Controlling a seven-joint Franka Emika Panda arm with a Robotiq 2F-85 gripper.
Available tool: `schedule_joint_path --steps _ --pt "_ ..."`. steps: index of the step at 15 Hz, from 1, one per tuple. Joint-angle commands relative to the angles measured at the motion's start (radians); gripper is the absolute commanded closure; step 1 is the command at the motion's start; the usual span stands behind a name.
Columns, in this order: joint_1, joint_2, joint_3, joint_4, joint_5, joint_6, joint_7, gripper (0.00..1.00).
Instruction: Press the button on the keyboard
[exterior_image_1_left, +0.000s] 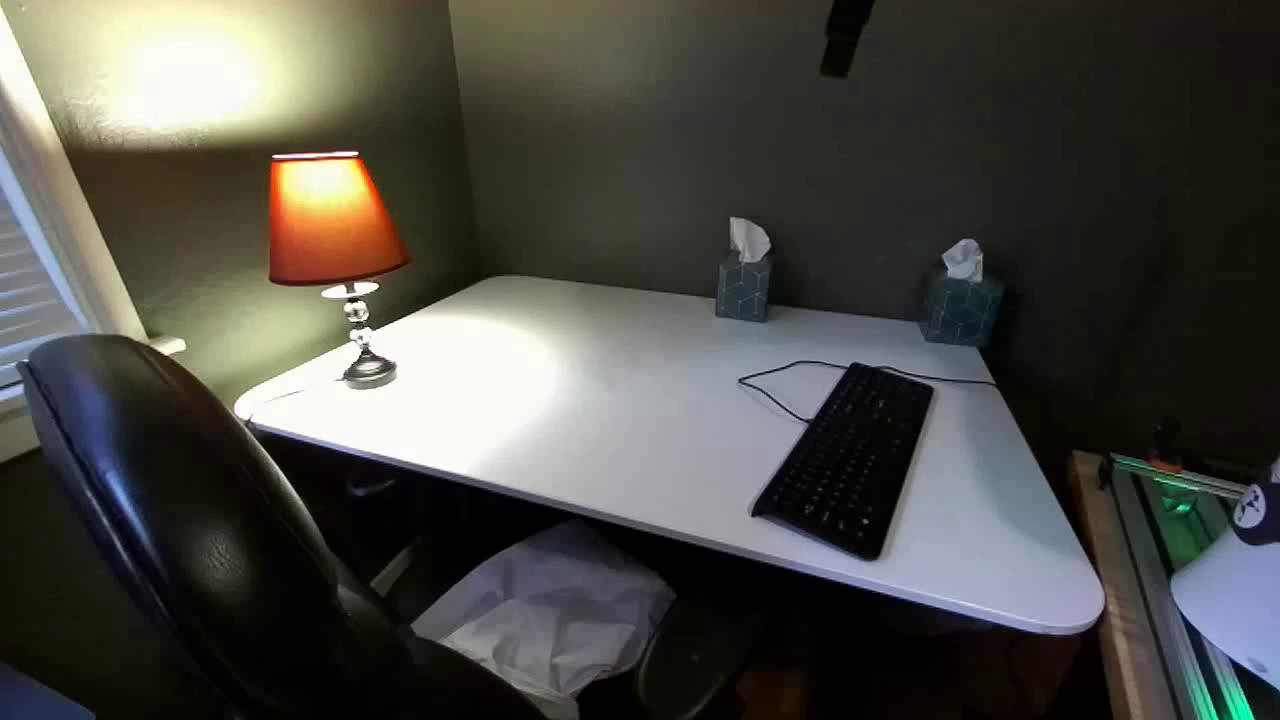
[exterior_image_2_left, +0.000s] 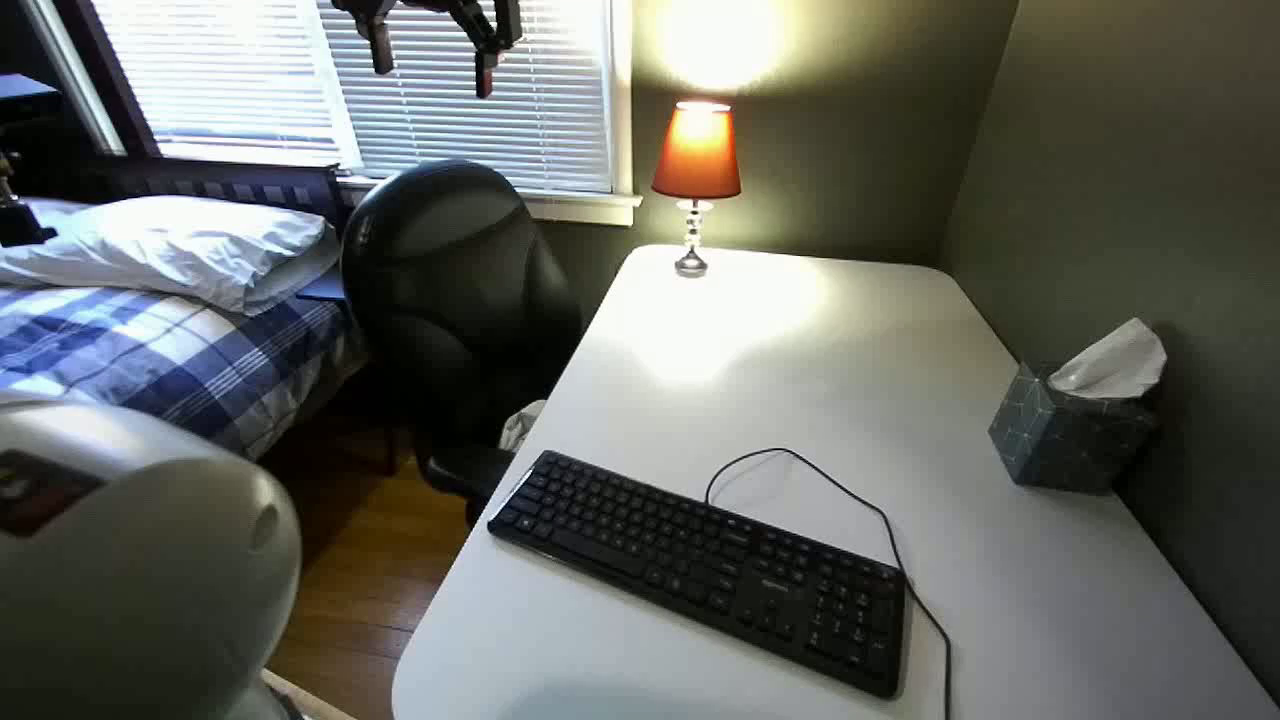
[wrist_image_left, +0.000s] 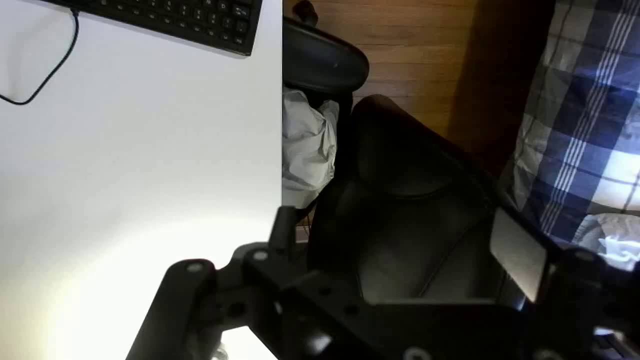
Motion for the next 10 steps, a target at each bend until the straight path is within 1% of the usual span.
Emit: schedule_joint_path --steps 1,5,8,10 --pt "-0.017 0.001 0.012 0.003 0.008 -0.004 -0.007 0.0" --pt "-0.017 0.001 0.012 0.003 0.008 -0.004 -0.007 0.0" --pt "-0.029 0.037 0.004 -0.019 0.005 0.029 -0.014 0.0" --pt "-0.046 0.063 0.008 -0.045 -0.002 0.079 -0.001 0.0"
